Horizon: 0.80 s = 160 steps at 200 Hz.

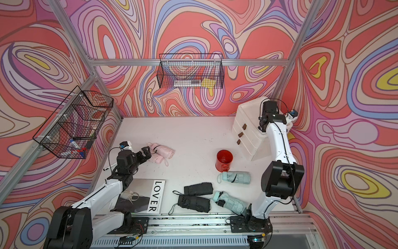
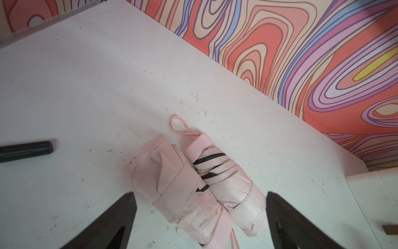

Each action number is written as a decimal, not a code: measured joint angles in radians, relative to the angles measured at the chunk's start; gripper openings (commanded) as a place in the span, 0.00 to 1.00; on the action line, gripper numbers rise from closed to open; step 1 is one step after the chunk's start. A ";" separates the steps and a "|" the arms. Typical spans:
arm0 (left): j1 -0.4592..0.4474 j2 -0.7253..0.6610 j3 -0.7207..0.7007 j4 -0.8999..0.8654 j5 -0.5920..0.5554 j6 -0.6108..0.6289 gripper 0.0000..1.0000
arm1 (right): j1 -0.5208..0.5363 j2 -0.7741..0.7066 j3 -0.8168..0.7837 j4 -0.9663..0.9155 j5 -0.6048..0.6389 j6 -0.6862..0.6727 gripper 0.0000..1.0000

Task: Place the umbrella in the drawer by color
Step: Move the storage box to the center of the board.

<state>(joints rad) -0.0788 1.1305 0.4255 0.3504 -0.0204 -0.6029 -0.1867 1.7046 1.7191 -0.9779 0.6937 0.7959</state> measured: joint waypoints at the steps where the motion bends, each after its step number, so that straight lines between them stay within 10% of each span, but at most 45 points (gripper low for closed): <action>1: 0.000 0.000 0.000 0.000 0.000 0.000 0.99 | 0.000 -0.001 0.000 0.000 -0.003 -0.002 0.00; 160: -0.087 -0.039 0.265 -0.259 0.039 -0.068 0.99 | 0.255 -0.067 -0.152 0.393 -0.584 -0.661 0.00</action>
<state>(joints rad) -0.1654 1.0916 0.6907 0.0914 0.0189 -0.6708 0.0685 1.6379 1.5673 -0.5846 0.1101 0.1349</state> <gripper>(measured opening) 0.993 0.168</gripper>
